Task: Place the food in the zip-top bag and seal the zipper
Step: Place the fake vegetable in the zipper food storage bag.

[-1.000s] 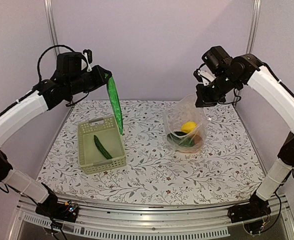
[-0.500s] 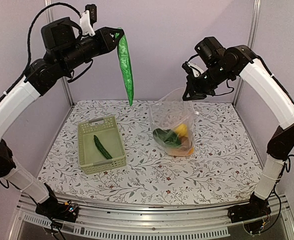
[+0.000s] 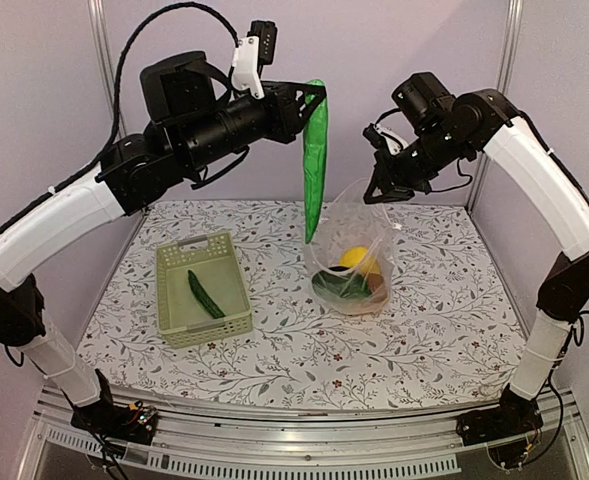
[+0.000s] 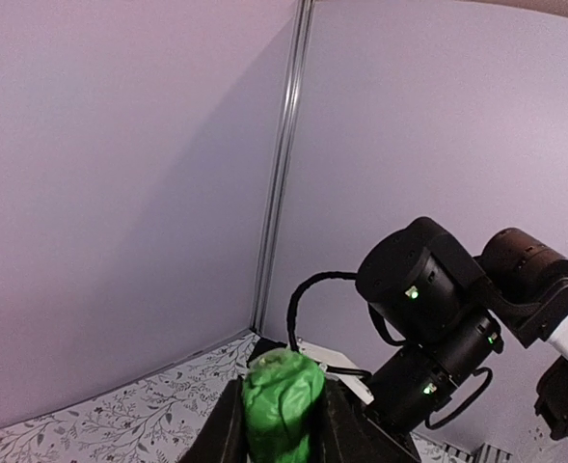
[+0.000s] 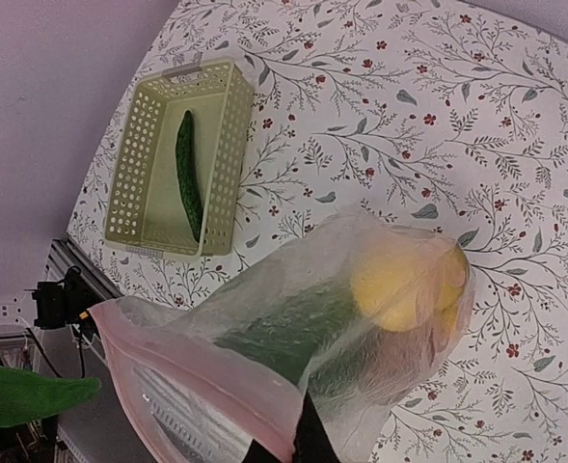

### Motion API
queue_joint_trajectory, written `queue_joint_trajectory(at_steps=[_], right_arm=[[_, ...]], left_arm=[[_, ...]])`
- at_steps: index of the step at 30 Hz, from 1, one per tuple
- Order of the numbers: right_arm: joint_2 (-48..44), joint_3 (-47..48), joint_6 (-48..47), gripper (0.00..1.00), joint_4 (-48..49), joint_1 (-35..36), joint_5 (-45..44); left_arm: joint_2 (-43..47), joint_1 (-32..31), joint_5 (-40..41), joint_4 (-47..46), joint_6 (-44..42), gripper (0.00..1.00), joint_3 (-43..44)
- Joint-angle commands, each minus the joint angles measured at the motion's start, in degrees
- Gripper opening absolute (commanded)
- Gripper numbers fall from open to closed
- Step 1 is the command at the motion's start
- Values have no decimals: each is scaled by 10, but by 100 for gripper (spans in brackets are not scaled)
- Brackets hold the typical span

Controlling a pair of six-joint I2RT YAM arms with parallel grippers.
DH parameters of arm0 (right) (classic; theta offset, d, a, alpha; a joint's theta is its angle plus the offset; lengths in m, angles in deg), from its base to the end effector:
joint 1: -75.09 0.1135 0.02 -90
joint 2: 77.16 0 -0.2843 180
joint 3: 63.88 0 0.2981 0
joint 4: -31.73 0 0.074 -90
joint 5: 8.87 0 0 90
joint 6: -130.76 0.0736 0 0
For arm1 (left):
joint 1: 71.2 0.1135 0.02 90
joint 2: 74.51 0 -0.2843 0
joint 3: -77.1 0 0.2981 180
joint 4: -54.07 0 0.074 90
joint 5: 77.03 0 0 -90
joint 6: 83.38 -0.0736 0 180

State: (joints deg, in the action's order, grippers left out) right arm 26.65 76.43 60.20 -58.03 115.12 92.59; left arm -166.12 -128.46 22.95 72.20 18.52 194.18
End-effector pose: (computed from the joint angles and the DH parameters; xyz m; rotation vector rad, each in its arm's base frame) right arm 0.3083 0.2781 0.4498 -0.5508 2.5470 0.6559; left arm 0.2500 -0.3652 0.5446 0.4396 1.4371 -0.8576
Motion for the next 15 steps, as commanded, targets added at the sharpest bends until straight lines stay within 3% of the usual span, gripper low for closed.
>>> queue_joint_trajectory(at_steps=[1,7,15], right_arm=[[-43,3,10,0,-17,3,36],[-59,-12,28,0,-15,3,63],[-84,-99,55,0,28,2,107]], left_arm=[[2,-32,19,-98,-27,0,-53],[-4,-50,14,-161,-30,0,-110],[-12,-68,64,-359,-71,0,-201]])
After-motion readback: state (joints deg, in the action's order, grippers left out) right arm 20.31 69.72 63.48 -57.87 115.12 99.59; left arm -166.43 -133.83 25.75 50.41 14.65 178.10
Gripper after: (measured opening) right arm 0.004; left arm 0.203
